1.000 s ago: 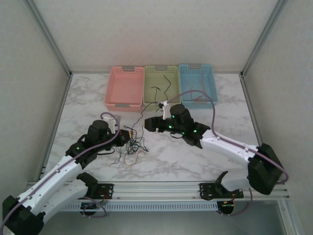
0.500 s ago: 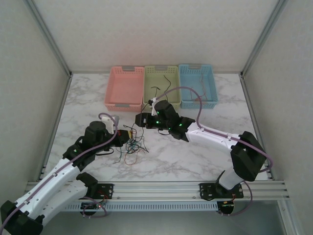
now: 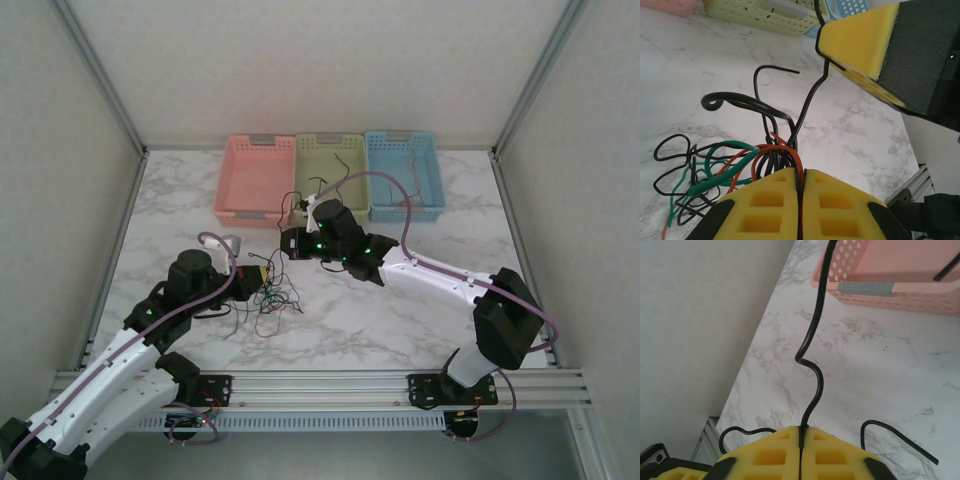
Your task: Untangle the cables
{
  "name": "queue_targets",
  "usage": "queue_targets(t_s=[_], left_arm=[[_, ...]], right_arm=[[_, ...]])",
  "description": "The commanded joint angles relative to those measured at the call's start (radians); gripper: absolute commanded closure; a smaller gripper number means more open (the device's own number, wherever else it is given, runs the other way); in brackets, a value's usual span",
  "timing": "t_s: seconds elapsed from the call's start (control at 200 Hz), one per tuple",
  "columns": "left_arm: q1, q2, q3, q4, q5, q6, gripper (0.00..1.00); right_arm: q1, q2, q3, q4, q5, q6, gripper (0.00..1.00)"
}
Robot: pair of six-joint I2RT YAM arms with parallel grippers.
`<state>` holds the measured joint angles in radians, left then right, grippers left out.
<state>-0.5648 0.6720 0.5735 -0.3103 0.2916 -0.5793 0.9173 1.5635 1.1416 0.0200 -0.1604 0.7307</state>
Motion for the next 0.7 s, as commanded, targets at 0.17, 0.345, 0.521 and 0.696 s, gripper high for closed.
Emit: queue_targets(t_s=[0.17, 0.345, 0.521, 0.696], left_arm=[[0.011, -0.013, 0.002, -0.002, 0.008, 0.022, 1.00], [0.011, -0.012, 0.000, -0.006, 0.000, 0.025, 1.00], [0.011, -0.009, -0.002, -0.005, -0.006, 0.024, 1.00], [0.011, -0.010, -0.001, -0.016, -0.013, 0.026, 1.00]], right_arm=[[0.009, -0.064, 0.064, -0.186, 0.169, -0.211, 1.00], [0.007, -0.116, 0.067, -0.261, 0.292, -0.343, 1.00], [-0.006, -0.194, 0.031, -0.250, 0.295, -0.395, 1.00], [-0.038, -0.272, 0.002, -0.281, 0.332, -0.417, 1.00]])
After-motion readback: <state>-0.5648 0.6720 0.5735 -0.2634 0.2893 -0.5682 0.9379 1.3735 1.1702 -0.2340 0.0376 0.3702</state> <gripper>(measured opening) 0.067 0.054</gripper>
